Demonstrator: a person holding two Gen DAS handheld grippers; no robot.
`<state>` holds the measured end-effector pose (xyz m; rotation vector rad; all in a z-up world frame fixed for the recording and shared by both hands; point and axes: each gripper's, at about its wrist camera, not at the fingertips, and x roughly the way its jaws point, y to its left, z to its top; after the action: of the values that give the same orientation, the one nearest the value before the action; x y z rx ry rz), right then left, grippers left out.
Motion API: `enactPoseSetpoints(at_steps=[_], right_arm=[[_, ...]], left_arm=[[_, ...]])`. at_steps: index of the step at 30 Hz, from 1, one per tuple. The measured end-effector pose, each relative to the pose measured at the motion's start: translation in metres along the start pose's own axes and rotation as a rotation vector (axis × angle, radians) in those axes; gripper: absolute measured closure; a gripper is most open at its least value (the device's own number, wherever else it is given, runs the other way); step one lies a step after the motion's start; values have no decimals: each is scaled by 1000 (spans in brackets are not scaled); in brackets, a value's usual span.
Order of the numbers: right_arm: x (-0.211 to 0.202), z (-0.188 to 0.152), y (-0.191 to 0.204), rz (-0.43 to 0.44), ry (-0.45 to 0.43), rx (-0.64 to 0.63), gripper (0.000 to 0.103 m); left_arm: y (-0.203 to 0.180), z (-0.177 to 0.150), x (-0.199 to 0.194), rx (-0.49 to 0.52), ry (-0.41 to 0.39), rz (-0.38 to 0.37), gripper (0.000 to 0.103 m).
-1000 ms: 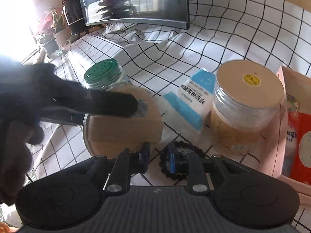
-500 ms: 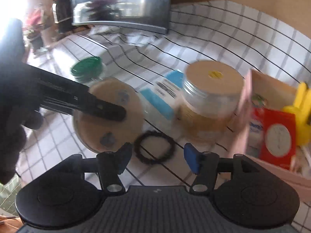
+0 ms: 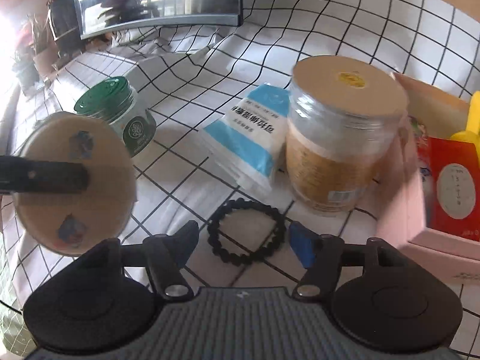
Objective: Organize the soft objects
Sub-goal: 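Grasp the black bead bracelet with the right tool while the left tool lifts the pouch, then lower the pouch and bracelet into the pink box and open both tools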
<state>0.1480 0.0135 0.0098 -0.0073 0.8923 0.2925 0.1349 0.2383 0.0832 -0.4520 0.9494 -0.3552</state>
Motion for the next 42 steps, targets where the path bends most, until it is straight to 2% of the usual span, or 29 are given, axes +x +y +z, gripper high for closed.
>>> enactPoseSetpoints(at_steps=[2,4,6,7,10,13,16,20,22,27,31,33,42], right_arm=[[3,1,8,-13,2,-29,37],[3,2,17,-26,9,-75,57],[1,5,20,-22,31,-92,86],[0,7,21,-19,46,-92,89],[-9,13,24,-17,61,-99,89],[-35,27,25,38,41,-82,89],[-73,54,26,76,-29,-78,89],[-134,94,22,87,-170,-113,89],[-159,108,17,74,-232,-122,89],[-209,121,-8,-49,-375,-121,89],[-230,109,-36,-168,-441,-102,89],[-235,101,-55,-194,-453,-63,89],[-236,51,-138,-296,-485,162,89]], left_arm=[[8,-1,-5,-15,-6,-2,58],[15,-2,-8,-30,-8,-8,58],[20,-2,-12,-34,-14,-10,58],[22,-1,-15,-34,-18,-12,58],[22,4,-28,-17,-54,-6,58],[16,17,-46,11,-102,-12,58],[9,35,-63,35,-155,-17,58],[-7,68,-80,77,-234,4,58],[-19,84,-86,104,-268,12,58],[-56,116,-88,156,-301,-4,58],[-96,124,-72,215,-284,-50,58],[-116,126,-58,238,-255,-82,58],[-207,108,28,344,-48,-214,58]])
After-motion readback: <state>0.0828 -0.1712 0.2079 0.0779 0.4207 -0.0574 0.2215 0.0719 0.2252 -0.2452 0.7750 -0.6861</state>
